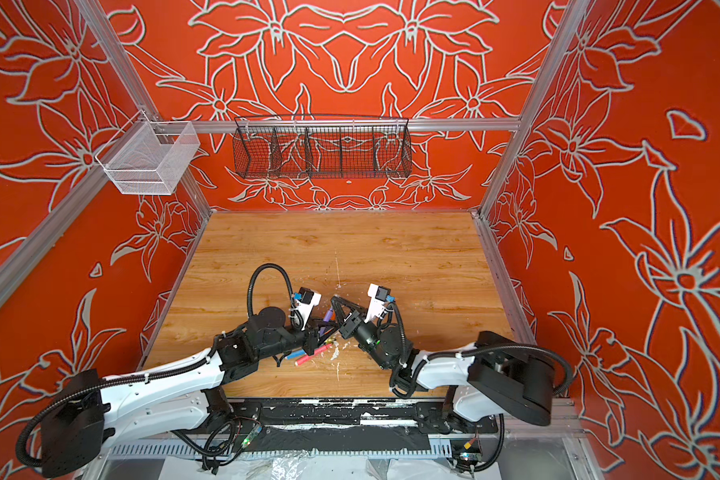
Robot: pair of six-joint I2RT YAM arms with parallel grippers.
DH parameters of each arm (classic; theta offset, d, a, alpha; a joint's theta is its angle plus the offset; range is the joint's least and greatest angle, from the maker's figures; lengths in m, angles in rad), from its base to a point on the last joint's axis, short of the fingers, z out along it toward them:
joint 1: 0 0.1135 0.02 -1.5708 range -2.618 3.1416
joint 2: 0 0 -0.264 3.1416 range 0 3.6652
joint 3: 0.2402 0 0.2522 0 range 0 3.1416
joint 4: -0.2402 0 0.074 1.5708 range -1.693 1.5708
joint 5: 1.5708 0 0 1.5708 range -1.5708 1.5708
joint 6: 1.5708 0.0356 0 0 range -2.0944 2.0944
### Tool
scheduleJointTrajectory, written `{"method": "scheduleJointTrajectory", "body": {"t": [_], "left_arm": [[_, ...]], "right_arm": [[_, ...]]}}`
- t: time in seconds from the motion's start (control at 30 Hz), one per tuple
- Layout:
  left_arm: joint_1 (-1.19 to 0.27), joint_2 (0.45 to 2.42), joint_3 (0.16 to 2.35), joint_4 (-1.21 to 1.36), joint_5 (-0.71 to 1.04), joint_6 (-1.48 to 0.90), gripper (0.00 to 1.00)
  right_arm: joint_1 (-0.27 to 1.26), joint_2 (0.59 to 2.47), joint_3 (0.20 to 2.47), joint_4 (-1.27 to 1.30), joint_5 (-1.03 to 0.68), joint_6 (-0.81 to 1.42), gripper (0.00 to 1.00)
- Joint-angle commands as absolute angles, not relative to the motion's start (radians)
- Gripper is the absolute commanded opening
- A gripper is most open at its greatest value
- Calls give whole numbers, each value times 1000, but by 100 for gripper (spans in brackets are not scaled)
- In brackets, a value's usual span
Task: Insert the pens into the pen caps
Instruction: 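Lower the cap in the right gripper down over the purple marker tip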
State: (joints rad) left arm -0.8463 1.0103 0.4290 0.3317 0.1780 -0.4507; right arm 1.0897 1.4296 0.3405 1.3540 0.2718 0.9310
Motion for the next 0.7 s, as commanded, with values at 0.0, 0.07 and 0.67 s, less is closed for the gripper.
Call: {"method": "scheduleJointTrajectory", "body": {"t": [0.0,0.07,0.67], "left_arm": [[-845,948,452,470,237,-451,0],[-842,931,447,460,223,-448,0],[-773,802,395,471,264,-468,0]], "right_arm": [[1172,1511,418,1411,95,948,0],[1182,1533,434,1410,105,942,0],[1324,1451,535,1097,250,905,16]]}}
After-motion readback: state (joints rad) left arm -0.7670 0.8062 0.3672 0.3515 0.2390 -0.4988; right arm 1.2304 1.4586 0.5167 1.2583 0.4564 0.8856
